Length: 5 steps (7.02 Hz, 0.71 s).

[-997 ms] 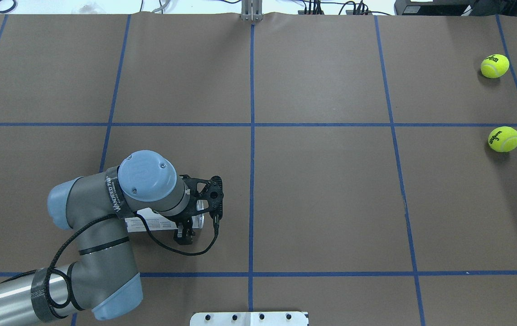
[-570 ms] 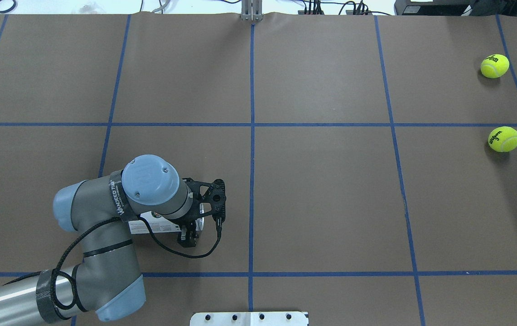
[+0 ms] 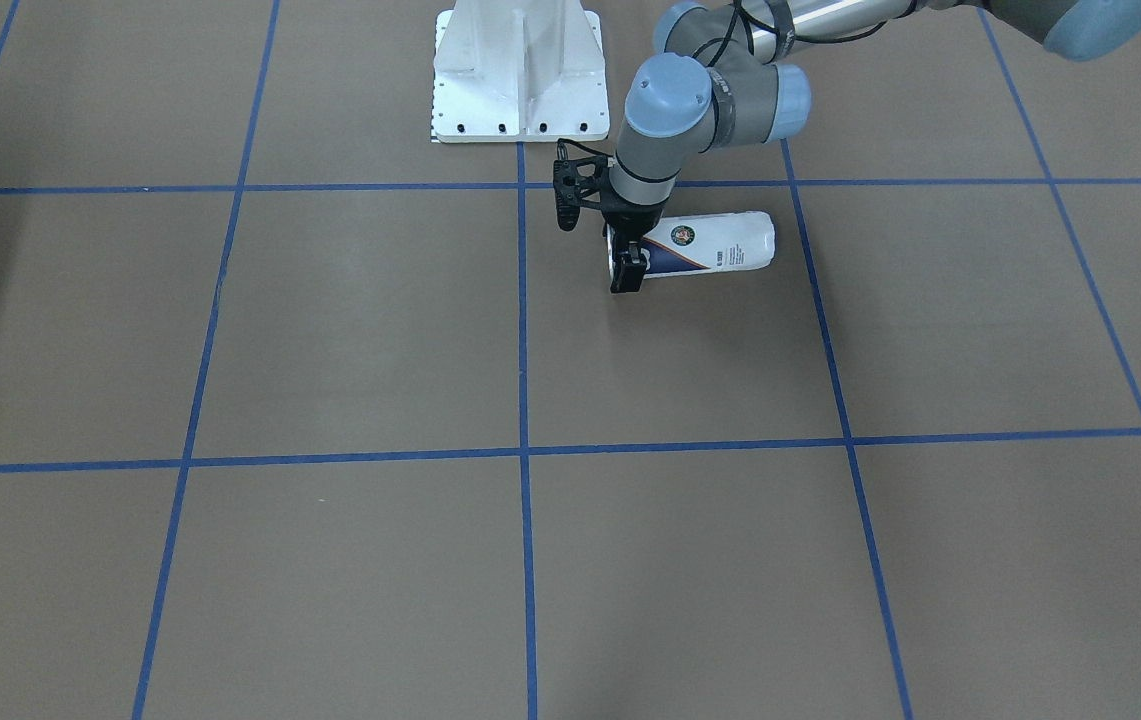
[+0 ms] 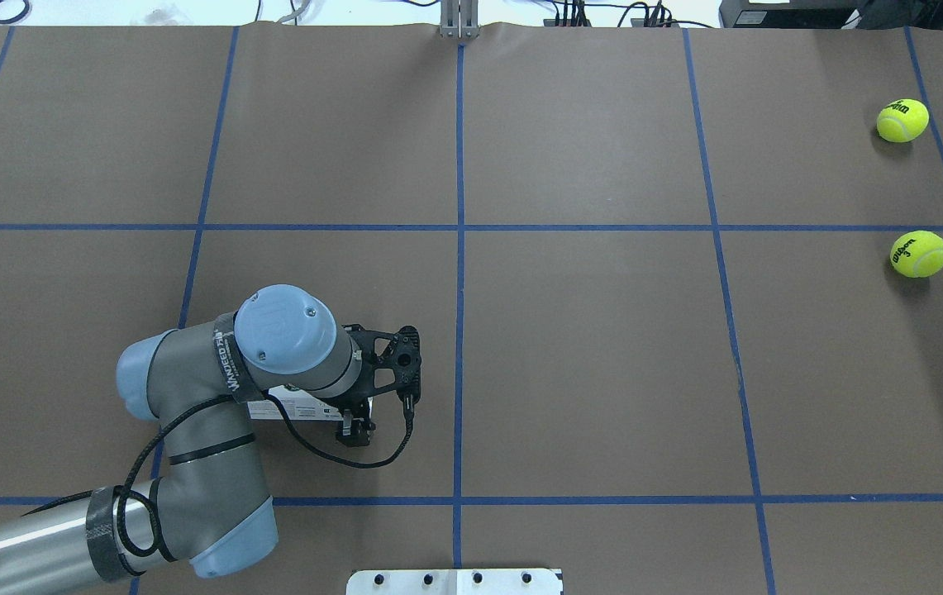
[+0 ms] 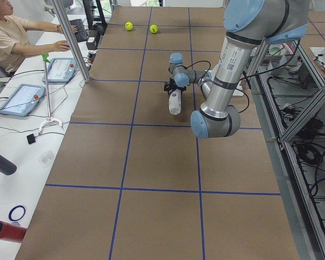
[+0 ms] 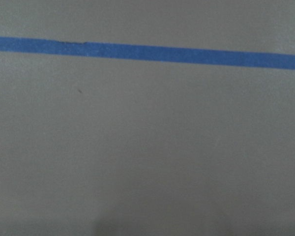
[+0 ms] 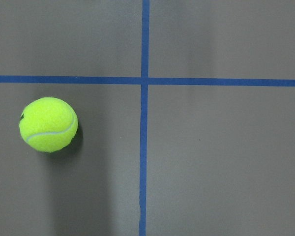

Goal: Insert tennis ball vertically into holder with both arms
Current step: 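Lift the can with the left gripper and tilt it upright, opening up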

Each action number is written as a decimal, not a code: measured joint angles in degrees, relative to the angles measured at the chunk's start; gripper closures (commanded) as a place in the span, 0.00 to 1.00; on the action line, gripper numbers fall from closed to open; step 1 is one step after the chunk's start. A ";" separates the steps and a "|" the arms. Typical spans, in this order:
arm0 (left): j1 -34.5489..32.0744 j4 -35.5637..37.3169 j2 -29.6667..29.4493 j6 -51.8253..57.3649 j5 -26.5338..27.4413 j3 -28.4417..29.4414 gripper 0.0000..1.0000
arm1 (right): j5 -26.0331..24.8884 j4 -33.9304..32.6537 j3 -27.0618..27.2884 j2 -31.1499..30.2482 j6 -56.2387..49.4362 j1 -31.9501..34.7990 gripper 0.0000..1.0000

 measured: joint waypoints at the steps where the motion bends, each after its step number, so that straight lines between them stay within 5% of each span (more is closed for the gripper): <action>1: 0.00 -0.01 0.05 -0.03 0.07 -0.40 0.51 | 0.00 0.00 0.00 0.00 0.00 0.00 0.00; 2: -0.07 0.08 0.04 -0.04 0.10 -1.48 0.63 | 0.00 0.00 0.00 0.00 0.00 0.02 0.00; 5: -1.17 0.51 0.56 -0.09 0.01 -7.68 0.65 | 0.00 0.08 0.07 0.03 0.02 -0.01 0.00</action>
